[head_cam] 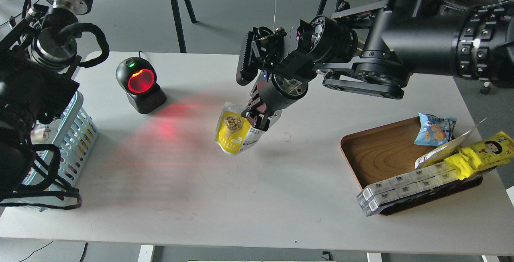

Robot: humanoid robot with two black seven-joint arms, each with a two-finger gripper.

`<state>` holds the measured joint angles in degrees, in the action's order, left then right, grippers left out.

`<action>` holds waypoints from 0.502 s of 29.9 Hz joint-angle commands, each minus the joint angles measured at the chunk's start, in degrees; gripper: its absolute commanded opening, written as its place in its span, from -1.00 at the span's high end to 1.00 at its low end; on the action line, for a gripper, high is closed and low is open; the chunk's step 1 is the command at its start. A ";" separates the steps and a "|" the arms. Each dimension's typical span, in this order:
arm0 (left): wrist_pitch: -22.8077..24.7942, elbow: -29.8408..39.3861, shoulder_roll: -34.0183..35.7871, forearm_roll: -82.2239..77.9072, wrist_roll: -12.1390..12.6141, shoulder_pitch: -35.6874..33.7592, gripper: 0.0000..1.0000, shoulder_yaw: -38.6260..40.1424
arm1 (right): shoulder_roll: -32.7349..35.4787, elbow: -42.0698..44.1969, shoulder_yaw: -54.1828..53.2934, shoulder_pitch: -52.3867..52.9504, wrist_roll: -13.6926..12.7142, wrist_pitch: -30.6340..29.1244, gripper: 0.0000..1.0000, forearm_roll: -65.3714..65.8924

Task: Scan snack and place in basket
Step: 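Carry the pouch toward the scanner and lower it onto the table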

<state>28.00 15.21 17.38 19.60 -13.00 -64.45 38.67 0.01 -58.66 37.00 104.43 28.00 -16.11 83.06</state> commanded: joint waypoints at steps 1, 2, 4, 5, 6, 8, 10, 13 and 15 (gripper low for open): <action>0.00 -0.01 -0.06 0.00 0.08 0.03 -1.00 0.00 | -0.01 0.21 0.00 -0.11 0.00 -0.15 1.00 -0.98; 0.00 -0.01 0.03 0.00 0.08 0.03 -1.00 0.00 | -0.01 0.30 0.01 -0.11 0.00 -0.15 1.00 -0.98; 0.00 -0.01 0.11 0.00 0.08 0.03 -1.00 0.00 | -0.01 0.30 0.18 -0.19 0.00 -0.24 1.00 -0.98; 0.00 -0.01 0.11 0.00 0.08 0.03 -1.00 0.00 | -0.01 0.30 0.27 -0.19 0.00 -0.24 1.00 -0.98; 0.00 -0.01 0.11 0.00 0.00 0.03 -1.00 0.00 | -0.01 0.30 0.27 -0.19 0.00 -0.24 1.00 -0.98; 0.00 -0.01 0.11 0.00 0.00 0.03 -1.00 0.00 | -0.01 0.30 0.44 -0.28 0.00 -0.33 1.00 -0.98; 0.00 -0.01 0.03 0.00 0.00 0.11 -1.00 0.00 | -0.01 0.30 0.45 -0.28 0.00 -0.33 1.00 -0.98; 0.00 -0.01 0.03 0.00 0.00 0.12 -1.00 0.00 | -0.01 0.21 0.45 -0.63 0.00 -0.33 1.00 -0.98; 0.00 -0.01 0.03 0.00 0.00 0.12 -1.00 0.00 | -0.01 0.21 0.53 -0.63 0.00 -0.41 1.00 -0.98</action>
<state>28.00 15.21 17.45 19.60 -13.00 -64.34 38.67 0.00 -58.36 37.44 103.90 28.00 -16.45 82.09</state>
